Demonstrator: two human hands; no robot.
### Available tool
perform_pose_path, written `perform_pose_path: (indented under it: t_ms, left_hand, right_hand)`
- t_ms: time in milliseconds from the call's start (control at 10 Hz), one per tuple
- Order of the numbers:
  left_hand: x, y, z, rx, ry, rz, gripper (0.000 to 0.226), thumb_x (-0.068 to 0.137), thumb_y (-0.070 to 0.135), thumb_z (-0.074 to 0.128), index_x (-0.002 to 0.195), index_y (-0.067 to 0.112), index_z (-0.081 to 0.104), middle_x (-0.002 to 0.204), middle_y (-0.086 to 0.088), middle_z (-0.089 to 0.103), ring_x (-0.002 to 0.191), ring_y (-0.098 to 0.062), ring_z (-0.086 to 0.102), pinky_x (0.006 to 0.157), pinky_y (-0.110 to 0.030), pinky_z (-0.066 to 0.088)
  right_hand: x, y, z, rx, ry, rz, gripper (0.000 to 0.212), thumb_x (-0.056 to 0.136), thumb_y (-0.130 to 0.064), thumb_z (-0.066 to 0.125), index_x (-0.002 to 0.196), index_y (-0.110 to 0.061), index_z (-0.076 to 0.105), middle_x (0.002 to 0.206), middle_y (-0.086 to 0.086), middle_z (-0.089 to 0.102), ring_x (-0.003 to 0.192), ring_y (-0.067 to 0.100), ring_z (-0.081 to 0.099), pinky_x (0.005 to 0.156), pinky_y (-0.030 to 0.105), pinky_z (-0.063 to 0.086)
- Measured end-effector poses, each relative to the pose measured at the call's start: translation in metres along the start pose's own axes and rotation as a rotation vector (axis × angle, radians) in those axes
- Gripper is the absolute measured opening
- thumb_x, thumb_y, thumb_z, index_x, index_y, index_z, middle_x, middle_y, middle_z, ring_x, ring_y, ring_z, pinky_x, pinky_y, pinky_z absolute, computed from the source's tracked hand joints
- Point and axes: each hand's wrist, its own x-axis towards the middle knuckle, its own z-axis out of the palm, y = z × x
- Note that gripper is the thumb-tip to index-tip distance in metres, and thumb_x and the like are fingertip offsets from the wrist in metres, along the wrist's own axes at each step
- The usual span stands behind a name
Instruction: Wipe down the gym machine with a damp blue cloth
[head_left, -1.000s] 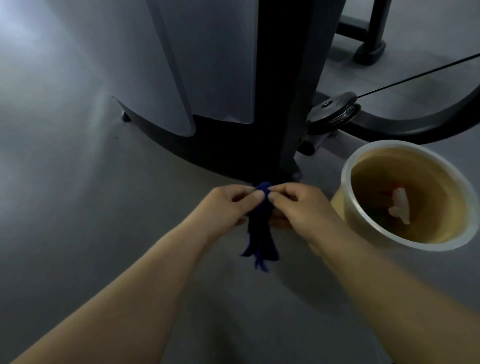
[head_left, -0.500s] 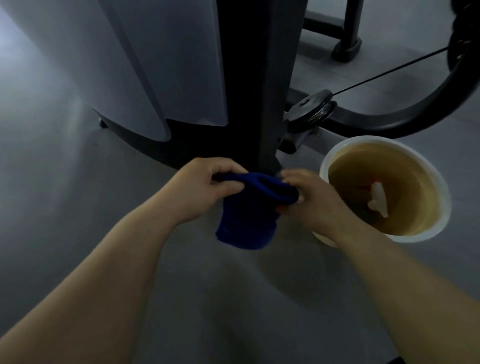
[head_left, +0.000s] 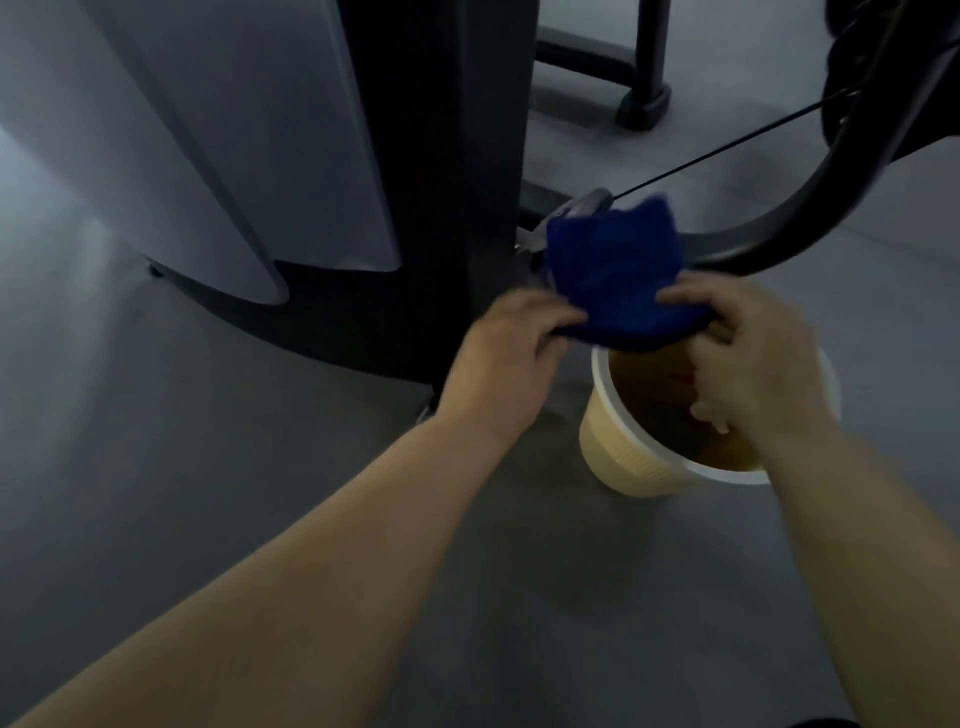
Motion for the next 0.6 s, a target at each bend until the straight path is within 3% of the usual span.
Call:
perform_pose_path:
  t_ms: [100,200,300,500,600]
  left_hand:
    - [-0.014,-0.013,0.035,0.037,-0.230,-0.118,0.033,0.098,0.015,0.053,0.128,0.026,0.063,0.141,0.008,0.048,0.128,-0.004,0.043,0.106,-0.013,0.027]
    - [-0.022,-0.018,0.050,0.005,-0.278,-0.177,0.034,0.100,0.016,0.051,0.130,0.026,0.062,0.143,0.012,0.045,0.130,-0.003,0.041,0.100,-0.008,0.021]
    - [-0.024,-0.021,0.054,-0.039,-0.307,-0.186,0.035,0.100,0.016,0.050,0.133,0.025,0.060,0.146,0.013,0.041,0.134,-0.004,0.036,0.102,-0.009,0.019]
    - [-0.027,-0.021,0.057,-0.084,-0.426,-0.190,0.040,0.101,0.020,0.050,0.140,0.029,0.051,0.158,0.011,0.025,0.142,-0.009,0.027,0.111,-0.021,0.021]
    - [-0.027,-0.020,0.055,-0.107,-0.460,-0.181,0.042,0.102,0.023,0.049,0.143,0.032,0.048,0.159,0.011,0.024,0.143,-0.010,0.026,0.113,-0.026,0.022]
  right_hand:
    - [-0.009,0.016,0.008,-0.122,-0.335,0.130,0.042,0.092,-0.007,0.054,0.111,-0.044,0.056,0.139,-0.017,0.046,0.126,0.015,0.048,0.105,0.040,0.039]
    - [-0.009,0.018,0.009,-0.105,-0.458,0.281,0.043,0.093,-0.005,0.054,0.114,-0.041,0.060,0.146,-0.012,0.046,0.132,0.014,0.043,0.108,0.040,0.034]
    - [-0.008,0.015,0.006,-0.118,-0.499,0.368,0.045,0.093,-0.004,0.052,0.117,-0.041,0.061,0.146,-0.008,0.046,0.129,0.017,0.046,0.105,0.042,0.036]
    - [-0.005,-0.001,0.009,-0.174,-0.592,0.477,0.050,0.097,-0.003,0.046,0.127,-0.041,0.059,0.138,0.000,0.046,0.102,0.015,0.044,0.087,0.035,0.036]
    - [-0.003,-0.011,0.012,-0.281,-0.485,0.491,0.045,0.098,-0.007,0.046,0.125,-0.040,0.059,0.122,-0.001,0.048,0.090,0.014,0.043,0.084,0.036,0.038]
